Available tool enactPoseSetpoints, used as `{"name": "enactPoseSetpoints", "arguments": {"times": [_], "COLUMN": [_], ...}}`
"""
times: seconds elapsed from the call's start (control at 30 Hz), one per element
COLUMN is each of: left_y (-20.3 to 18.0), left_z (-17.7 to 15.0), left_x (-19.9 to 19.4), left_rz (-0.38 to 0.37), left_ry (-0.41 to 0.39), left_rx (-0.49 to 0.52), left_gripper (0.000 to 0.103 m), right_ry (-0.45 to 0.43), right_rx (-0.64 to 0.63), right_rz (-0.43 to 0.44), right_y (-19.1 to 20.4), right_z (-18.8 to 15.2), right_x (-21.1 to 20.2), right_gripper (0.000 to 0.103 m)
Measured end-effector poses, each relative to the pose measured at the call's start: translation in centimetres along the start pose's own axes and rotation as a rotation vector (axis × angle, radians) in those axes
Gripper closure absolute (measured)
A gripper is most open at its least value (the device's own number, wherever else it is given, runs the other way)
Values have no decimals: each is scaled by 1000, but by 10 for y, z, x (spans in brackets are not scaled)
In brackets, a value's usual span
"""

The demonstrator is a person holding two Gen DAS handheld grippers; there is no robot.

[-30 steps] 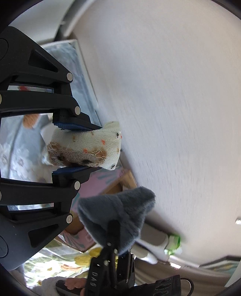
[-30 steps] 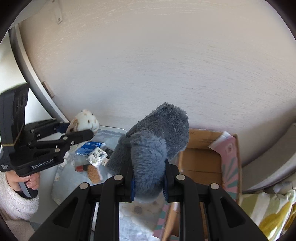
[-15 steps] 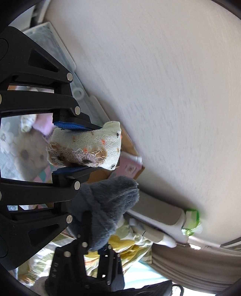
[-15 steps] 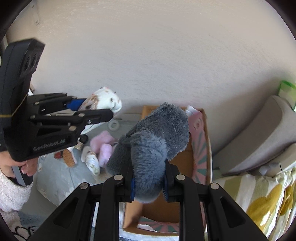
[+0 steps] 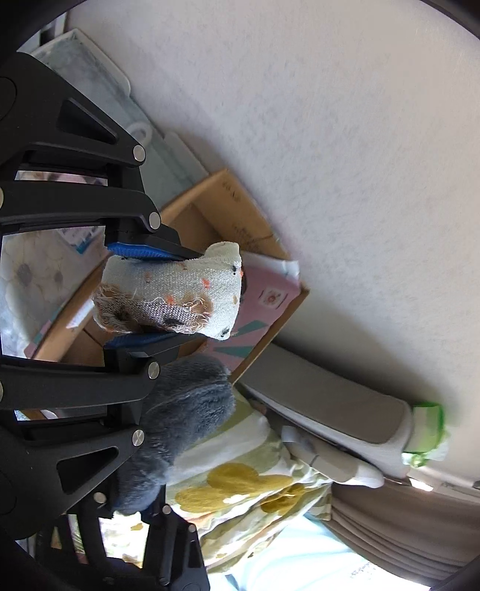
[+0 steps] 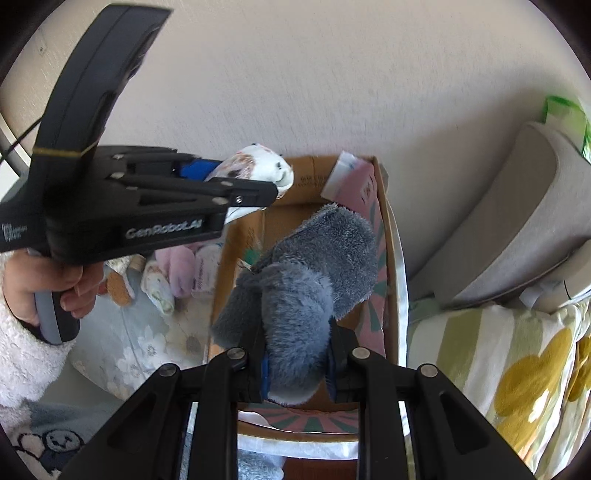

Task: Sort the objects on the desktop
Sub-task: 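Carry both held items over the cardboard box and open both tools to drop them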

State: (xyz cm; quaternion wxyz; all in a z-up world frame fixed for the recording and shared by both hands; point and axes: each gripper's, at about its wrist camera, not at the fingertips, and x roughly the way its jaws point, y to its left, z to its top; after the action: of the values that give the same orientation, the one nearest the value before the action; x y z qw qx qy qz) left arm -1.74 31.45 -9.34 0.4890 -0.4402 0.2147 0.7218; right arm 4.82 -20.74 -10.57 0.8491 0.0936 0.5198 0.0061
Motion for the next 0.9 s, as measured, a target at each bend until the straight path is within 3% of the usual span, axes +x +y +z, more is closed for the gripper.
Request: {"name": "enactPoseSetpoints", "arguments": {"times": [0.3,0.5,0.6,0.63,0.67,0.7,0.73,0.77,0.9], "left_y": [-4,-4,-2,-2,-3,-3,-2,-3,2], "left_z": [-6,-9,-9,-9,-9,-9,-9,-9,-12], "left_x": [41,52,51,51,50,53,55,56,50], "left_rz": [-12,8,-1,-15,-30,-27,-5,22,17], "left_ry": [102,124,125,123,127,143,157,157,134], "left_rx": [15,20,9,8,5,-1,-7,-8,-21], "left_gripper": [74,74,71,70,59,28,7,2,0], "right_ry": [31,44,61,77,91,100,108,109,81], "right_rx": [35,46,44,36,29,25,25,29,65], "right_rz": [27,34,20,2,-17,-28,-38,-41,-23], "right_y": [-6,-6,-6,-6,-6,-6,-6,-6,-8], "right_z": [-12,-16,-16,-16,-16,-16,-16,-16,-18], "right_x": [18,27,30,33,37,39,41,41,37], "right_gripper": [82,82,78,71,58,49,32,25,25]}}
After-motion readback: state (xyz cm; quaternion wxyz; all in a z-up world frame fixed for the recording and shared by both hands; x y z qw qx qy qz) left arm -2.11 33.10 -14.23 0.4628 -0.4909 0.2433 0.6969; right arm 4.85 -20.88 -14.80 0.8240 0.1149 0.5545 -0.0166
